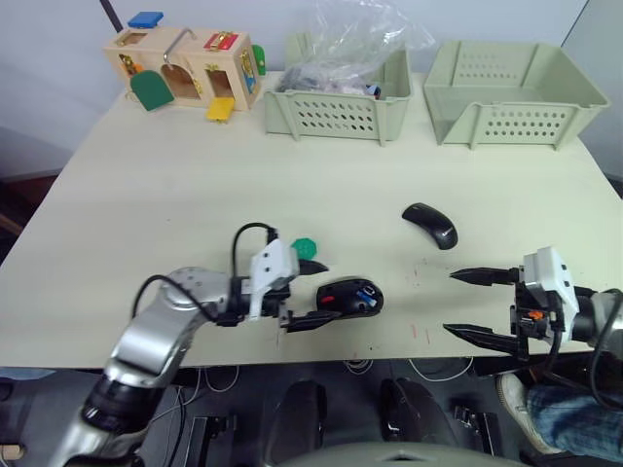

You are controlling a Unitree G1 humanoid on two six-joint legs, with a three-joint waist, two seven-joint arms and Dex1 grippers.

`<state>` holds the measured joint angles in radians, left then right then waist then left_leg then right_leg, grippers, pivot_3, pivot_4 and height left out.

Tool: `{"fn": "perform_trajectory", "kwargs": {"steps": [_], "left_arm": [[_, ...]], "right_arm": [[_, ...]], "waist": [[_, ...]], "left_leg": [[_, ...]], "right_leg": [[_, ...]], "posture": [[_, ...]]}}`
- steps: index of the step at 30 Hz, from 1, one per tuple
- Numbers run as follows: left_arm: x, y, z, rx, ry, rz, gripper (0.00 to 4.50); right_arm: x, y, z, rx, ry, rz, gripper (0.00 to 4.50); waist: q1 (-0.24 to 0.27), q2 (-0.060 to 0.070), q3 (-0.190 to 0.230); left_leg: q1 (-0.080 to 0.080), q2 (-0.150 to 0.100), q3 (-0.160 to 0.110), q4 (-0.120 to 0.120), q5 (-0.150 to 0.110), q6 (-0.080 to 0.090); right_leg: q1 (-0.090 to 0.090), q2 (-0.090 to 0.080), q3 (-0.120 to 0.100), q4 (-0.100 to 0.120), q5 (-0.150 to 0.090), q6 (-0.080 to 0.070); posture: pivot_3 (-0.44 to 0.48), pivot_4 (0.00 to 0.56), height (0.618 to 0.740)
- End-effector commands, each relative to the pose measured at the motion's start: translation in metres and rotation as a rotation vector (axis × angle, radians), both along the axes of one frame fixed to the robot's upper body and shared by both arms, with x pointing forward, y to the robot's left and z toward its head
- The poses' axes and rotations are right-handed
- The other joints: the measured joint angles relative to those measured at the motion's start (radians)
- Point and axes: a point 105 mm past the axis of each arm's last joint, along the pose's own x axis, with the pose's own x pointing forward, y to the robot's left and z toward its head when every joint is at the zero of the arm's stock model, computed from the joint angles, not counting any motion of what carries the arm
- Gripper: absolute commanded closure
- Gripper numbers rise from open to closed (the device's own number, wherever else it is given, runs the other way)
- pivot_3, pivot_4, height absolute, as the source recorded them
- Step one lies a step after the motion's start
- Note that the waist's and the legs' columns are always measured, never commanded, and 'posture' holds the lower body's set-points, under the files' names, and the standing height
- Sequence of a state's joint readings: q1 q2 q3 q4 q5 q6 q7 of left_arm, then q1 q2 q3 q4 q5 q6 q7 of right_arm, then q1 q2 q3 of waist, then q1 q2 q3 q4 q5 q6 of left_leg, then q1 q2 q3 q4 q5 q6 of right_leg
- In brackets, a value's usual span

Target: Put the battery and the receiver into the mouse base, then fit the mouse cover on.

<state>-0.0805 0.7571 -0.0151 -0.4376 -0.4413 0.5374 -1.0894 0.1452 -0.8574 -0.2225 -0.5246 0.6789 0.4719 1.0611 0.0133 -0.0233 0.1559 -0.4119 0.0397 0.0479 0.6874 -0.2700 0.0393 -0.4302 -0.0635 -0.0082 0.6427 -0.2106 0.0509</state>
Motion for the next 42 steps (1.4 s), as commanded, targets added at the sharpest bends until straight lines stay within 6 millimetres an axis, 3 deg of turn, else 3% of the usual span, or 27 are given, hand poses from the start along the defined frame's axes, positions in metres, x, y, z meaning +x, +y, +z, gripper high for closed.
{"fn": "perform_trajectory", "kwargs": {"steps": [1, 7, 10, 14, 17, 24, 30, 42], "left_arm": [[-0.009, 0.012, 0.019, -0.061, -0.025, 0.029, 0.02], [-0.028, 0.05, 0.025, -0.171, -0.001, 0.232, 0.02], [-0.039, 0.062, 0.03, -0.277, -0.043, 0.228, 0.02], [-0.047, 0.07, 0.029, -0.292, -0.035, 0.238, 0.02], [-0.051, 0.074, 0.031, -0.345, -0.033, 0.25, 0.02], [-0.056, 0.07, 0.036, -0.374, -0.043, 0.235, 0.02], [-0.061, 0.064, 0.039, -0.379, -0.052, 0.21, 0.02], [-0.066, 0.055, 0.046, -0.358, -0.094, 0.125, 0.02]], "right_arm": [[0.002, -0.003, 0.009, 0.017, -0.036, -0.043, 0.0], [0.034, -0.02, 0.016, -0.011, -0.039, -0.259, 0.0], [0.05, -0.024, 0.018, -0.05, -0.016, -0.328, 0.0], [0.06, -0.025, 0.017, -0.084, 0.02, -0.357, 0.0], [0.083, -0.028, 0.015, -0.084, 0.103, -0.427, 0.0], [0.121, -0.029, 0.015, -0.145, 0.153, -0.455, 0.0], [0.138, -0.031, 0.006, -0.161, 0.174, -0.45, 0.0], [0.151, -0.031, -0.004, -0.146, 0.191, -0.421, 0.0]], "waist": [[0.004, 0.0, 0.0], [-0.009, 0.0, 0.0], [-0.002, 0.0, 0.0], [0.007, 0.0, 0.0], [-0.001, 0.0, 0.0], [-0.008, 0.001, 0.0], [-0.002, 0.0, 0.0], [-0.003, 0.001, 0.0]], "left_leg": [[0.0, 0.0, 0.0, 0.0, 0.0, 0.0], [0.0, 0.0, 0.001, 0.0, 0.0, 0.0], [0.001, 0.0, 0.001, 0.0, 0.0, 0.0], [-0.001, -0.001, 0.001, 0.0, 0.0, 0.0], [0.0, -0.001, 0.001, 0.0, 0.0, 0.0], [-0.001, 0.0, 0.002, -0.001, 0.0, 0.0], [-0.001, 0.0, 0.003, -0.001, 0.0, 0.0], [-0.001, 0.0, 0.005, -0.001, 0.0, 0.0]], "right_leg": [[0.0, 0.0, 0.0, 0.0, 0.0, 0.0], [0.0, -0.001, 0.001, 0.0, 0.0, 0.0], [0.0, 0.0, 0.0, 0.0, -0.002, -0.003], [0.0, -0.001, -0.001, -0.001, -0.002, -0.004], [0.0, -0.001, 0.0, -0.001, -0.002, -0.005], [-0.001, 0.0, -0.001, -0.001, -0.002, -0.004], [-0.001, 0.0, 0.0, -0.001, -0.002, -0.005], [-0.001, 0.0, -0.001, -0.001, -0.002, -0.004]], "posture": [[0.0, 0.15, 0.74], [0.0, 0.15, 0.74], [0.0, 0.15, 0.74], [0.0, 0.15, 0.74], [0.0, 0.15, 0.74], [0.0, 0.15, 0.74], [0.0, 0.15, 0.74], [0.0, 0.15, 0.74]]}}
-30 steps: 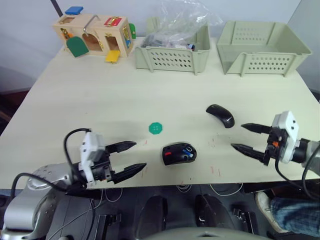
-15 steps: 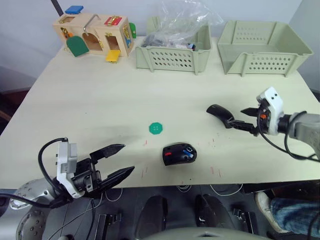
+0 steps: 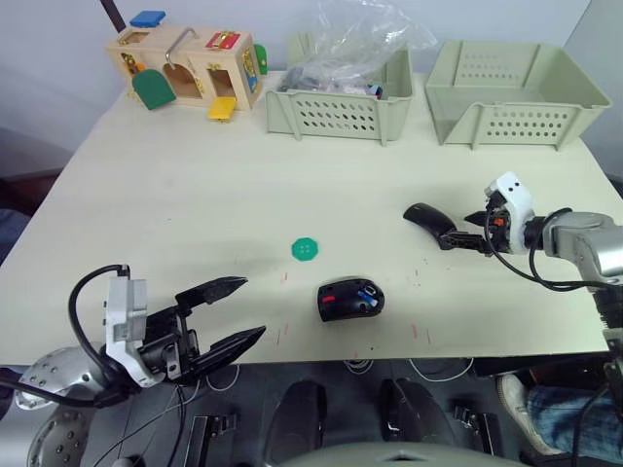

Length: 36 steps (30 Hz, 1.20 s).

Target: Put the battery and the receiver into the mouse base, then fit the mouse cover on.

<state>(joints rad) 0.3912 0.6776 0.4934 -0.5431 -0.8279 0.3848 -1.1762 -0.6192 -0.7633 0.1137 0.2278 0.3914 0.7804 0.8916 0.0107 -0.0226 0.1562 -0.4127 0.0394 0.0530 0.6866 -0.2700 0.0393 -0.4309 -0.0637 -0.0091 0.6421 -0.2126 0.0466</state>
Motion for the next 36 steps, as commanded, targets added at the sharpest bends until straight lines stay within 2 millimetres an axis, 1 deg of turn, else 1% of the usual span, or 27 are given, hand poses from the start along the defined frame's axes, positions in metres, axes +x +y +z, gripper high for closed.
{"fn": "perform_trajectory", "kwargs": {"steps": [1, 4, 16, 29, 36], "left_arm": [[-0.007, -0.007, 0.01, 0.013, -0.057, -0.064, 0.02], [-0.007, -0.006, 0.01, 0.011, -0.067, -0.061, 0.02], [-0.007, -0.007, 0.005, 0.016, -0.066, -0.058, 0.02], [-0.007, -0.007, 0.001, 0.022, -0.06, -0.056, 0.02], [-0.007, -0.008, 0.001, 0.025, -0.057, -0.058, 0.02]], "right_arm": [[0.005, 0.004, 0.012, 0.023, -0.037, 0.015, 0.0], [0.007, 0.007, 0.012, 0.038, -0.03, 0.015, 0.0], [0.006, 0.006, 0.004, 0.027, -0.011, 0.015, 0.0], [0.01, 0.01, -0.003, 0.026, -0.045, -0.014, 0.0], [0.008, 0.007, -0.003, 0.011, -0.058, -0.018, 0.0]], "waist": [[-0.001, 0.0, 0.0], [0.0, 0.0, 0.0], [0.0, 0.0, 0.0], [0.0, 0.0, 0.0], [0.0, 0.0, 0.0]], "left_leg": [[0.0, 0.0, 0.0, 0.0, 0.0, 0.0], [0.0, 0.0, 0.0, 0.0, 0.0, 0.0], [0.0, 0.0, 0.001, 0.0, 0.0, 0.0], [0.0, 0.0, 0.001, 0.0, 0.0, 0.0], [0.0, 0.0, 0.001, 0.0, 0.0, 0.0]], "right_leg": [[0.0, 0.0, 0.0, 0.0, 0.0, 0.0], [0.0, 0.0, 0.0, 0.0, 0.0, 0.0], [0.0, 0.0, 0.0, 0.0, 0.0, 0.0], [0.0, 0.0, 0.0, 0.0, 0.0, 0.0], [0.0, 0.0, 0.0, 0.0, 0.0, 0.0]], "posture": [[0.0, 0.15, 0.74], [0.0, 0.15, 0.74], [0.0, 0.15, 0.74], [0.0, 0.15, 0.74], [0.0, 0.15, 0.74]]}}
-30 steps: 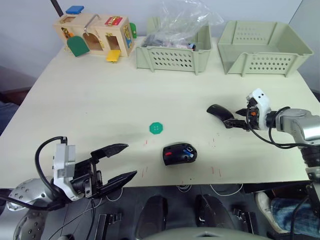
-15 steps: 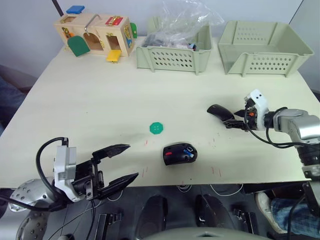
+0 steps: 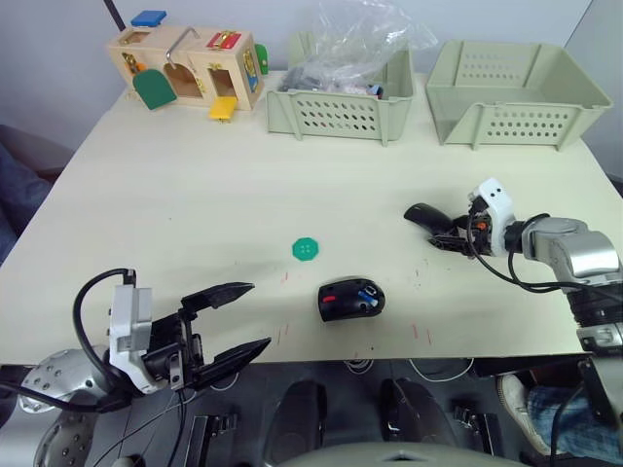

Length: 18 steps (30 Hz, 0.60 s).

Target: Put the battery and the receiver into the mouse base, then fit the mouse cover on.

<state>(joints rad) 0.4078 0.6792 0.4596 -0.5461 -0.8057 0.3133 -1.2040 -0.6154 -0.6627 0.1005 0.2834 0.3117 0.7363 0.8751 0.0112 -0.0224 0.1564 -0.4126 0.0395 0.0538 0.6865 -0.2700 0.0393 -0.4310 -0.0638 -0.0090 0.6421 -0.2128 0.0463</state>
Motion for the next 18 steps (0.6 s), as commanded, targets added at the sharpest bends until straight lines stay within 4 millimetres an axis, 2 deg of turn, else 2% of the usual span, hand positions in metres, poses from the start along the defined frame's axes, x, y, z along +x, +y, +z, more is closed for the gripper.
{"fn": "perform_trajectory", "kwargs": {"steps": [1, 18], "left_arm": [[-0.0018, -0.0018, 0.0027, 0.009, -0.022, -0.014, 0.02], [-0.0003, -0.0026, 0.002, 0.011, -0.018, -0.013, 0.02]], "right_arm": [[0.0004, -0.0056, 0.0155, -0.005, -0.06, -0.004, 0.0], [-0.0008, -0.0104, 0.0146, -0.033, -0.066, -0.01, 0.0]], "waist": [[0.0, 0.0, 0.0], [0.0, 0.0, 0.0]], "left_leg": [[0.0, 0.0, 0.0, 0.0, 0.0, 0.0], [0.0, 0.0, 0.0, 0.0, 0.0, 0.0]], "right_leg": [[0.0, 0.0, 0.0, 0.0, 0.0, 0.0], [0.0, 0.0, 0.0, 0.0, 0.0, 0.0]], "posture": [[0.0, 0.15, 0.74], [0.0, 0.15, 0.74]]}}
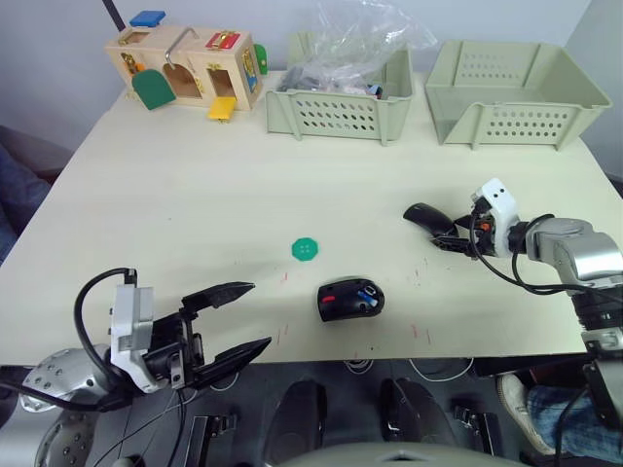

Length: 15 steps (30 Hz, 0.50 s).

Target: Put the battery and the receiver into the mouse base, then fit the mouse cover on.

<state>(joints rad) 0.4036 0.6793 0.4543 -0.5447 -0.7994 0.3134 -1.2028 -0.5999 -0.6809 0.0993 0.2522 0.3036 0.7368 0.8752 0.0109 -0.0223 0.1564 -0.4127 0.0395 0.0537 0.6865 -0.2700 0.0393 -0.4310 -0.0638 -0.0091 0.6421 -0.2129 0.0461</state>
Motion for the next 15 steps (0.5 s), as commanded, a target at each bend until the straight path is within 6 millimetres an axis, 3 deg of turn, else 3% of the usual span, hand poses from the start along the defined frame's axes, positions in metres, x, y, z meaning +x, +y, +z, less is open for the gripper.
{"fn": "perform_trajectory", "kwargs": {"steps": [1, 15], "left_arm": [[-0.0011, -0.002, 0.0025, 0.008, -0.018, -0.013, 0.02], [-0.0027, 0.0001, -0.0002, 0.01, -0.013, -0.008, 0.02]], "right_arm": [[0.0021, -0.007, 0.0126, -0.008, -0.053, -0.011, 0.0], [0.0018, -0.0034, 0.0098, -0.019, -0.056, 0.0, 0.0]], "waist": [[0.0, 0.0, 0.0], [0.0, 0.0, 0.0]], "left_leg": [[0.0, 0.0, 0.0, 0.0, 0.0, 0.0], [0.0, 0.0, 0.0, 0.0, 0.0, 0.0]], "right_leg": [[0.0, 0.0, 0.0, 0.0, 0.0, 0.0], [0.0, 0.0, 0.0, 0.0, 0.0, 0.0]], "posture": [[0.0, 0.15, 0.74], [0.0, 0.15, 0.74]]}}
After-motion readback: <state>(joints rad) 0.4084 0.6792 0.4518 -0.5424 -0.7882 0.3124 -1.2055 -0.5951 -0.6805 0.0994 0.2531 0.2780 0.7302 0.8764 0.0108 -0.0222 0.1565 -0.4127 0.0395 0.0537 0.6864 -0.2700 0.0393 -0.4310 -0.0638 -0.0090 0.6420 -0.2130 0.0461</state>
